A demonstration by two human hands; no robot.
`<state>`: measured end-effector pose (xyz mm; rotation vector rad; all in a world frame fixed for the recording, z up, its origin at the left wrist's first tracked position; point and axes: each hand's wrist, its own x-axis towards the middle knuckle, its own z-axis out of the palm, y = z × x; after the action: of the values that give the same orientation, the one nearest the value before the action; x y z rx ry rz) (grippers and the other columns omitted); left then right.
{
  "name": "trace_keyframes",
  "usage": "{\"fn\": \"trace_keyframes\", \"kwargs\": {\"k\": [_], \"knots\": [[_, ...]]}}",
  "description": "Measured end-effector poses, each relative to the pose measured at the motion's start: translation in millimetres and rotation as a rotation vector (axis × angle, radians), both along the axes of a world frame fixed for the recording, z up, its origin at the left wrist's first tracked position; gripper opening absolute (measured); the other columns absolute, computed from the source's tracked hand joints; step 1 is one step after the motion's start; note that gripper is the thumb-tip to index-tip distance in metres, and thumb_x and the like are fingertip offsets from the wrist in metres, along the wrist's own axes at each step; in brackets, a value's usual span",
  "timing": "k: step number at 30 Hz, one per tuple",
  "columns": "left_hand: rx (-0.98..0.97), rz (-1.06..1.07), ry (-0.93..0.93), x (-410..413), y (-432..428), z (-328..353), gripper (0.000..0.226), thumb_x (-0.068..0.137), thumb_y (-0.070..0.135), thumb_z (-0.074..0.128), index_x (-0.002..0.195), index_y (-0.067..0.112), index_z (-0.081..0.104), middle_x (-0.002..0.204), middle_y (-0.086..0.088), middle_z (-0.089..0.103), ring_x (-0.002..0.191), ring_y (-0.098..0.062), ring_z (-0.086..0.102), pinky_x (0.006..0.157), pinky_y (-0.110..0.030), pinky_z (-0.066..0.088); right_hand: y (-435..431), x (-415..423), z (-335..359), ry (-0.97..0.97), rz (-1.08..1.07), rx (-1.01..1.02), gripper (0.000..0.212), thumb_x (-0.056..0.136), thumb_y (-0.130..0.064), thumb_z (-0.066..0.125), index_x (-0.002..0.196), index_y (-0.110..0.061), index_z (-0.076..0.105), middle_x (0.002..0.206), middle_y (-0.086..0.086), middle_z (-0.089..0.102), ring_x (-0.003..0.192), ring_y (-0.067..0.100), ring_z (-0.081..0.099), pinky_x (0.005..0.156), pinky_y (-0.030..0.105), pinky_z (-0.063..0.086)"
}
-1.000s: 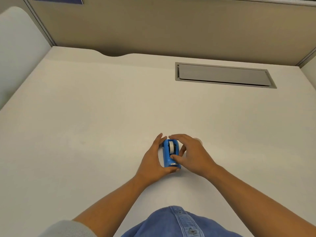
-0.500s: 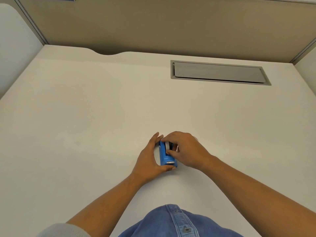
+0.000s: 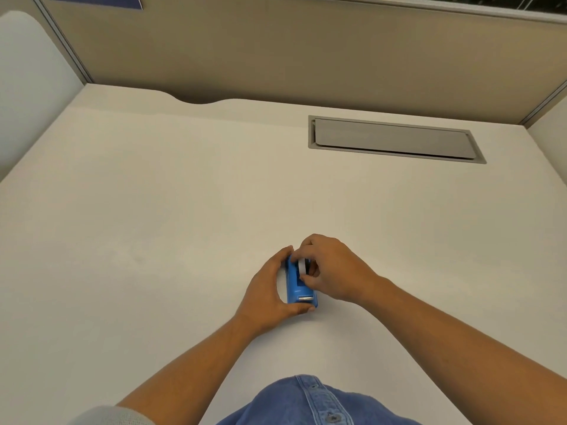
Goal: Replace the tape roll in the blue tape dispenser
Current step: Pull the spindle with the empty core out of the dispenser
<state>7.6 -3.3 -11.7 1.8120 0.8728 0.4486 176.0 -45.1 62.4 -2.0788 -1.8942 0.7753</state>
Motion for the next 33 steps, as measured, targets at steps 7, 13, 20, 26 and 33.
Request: {"fn": "trace_keyframes", "kwargs": {"k": [7,13,20,26,33], "knots": [[0.049,-0.027,-0.012,2,-1,2,0.092,0.056,0.051,0.088,0.133,0.042,0.038,0.128,0.027,0.05,0.117,0.004,0.05,0.093,-0.004,0.038,0,0,5,-0.038,0.017,-0.022,0.031,0.079,-0.02,0.065,0.107,-0.033,0.065,0.095,-0.013,0.053,0.08,0.008,0.051,0.074,0.039,0.055],[0.047,-0.035,-0.007,3,0,3,0.092,0.057,0.049,0.089,0.131,0.049,0.035,0.127,0.033,0.049,0.117,0.007,0.049,0.091,-0.002,0.037,1,-2,7,-0.075,0.01,-0.033,0.028,0.075,-0.019,0.064,0.1,-0.031,0.065,0.089,-0.011,0.055,0.079,0.013,0.053,0.071,0.04,0.055],[0.033,-0.057,-0.015,3,1,4,0.092,0.057,0.046,0.09,0.134,0.037,0.04,0.129,0.024,0.053,0.117,0.001,0.051,0.094,-0.009,0.04,-2,-3,7,-0.085,-0.008,-0.008,0.028,0.07,-0.018,0.062,0.095,-0.03,0.065,0.085,-0.01,0.058,0.077,0.014,0.055,0.069,0.04,0.054],[0.015,-0.076,0.006,3,1,6,0.093,0.058,0.047,0.089,0.136,0.036,0.039,0.13,0.02,0.053,0.116,0.003,0.051,0.096,-0.01,0.041,-3,-3,14,-0.046,-0.018,-0.002,0.029,0.068,-0.014,0.065,0.094,-0.026,0.067,0.087,-0.008,0.062,0.073,0.012,0.055,0.068,0.033,0.053],[-0.023,-0.07,0.055,3,1,7,0.099,0.055,0.05,0.089,0.137,0.033,0.038,0.131,0.017,0.054,0.116,-0.001,0.052,0.099,-0.027,0.047,5,-4,49,0.074,-0.036,0.09,0.027,0.064,-0.012,0.068,0.083,-0.03,0.064,0.09,-0.009,0.063,0.067,0.004,0.056,0.063,0.028,0.054]]}}
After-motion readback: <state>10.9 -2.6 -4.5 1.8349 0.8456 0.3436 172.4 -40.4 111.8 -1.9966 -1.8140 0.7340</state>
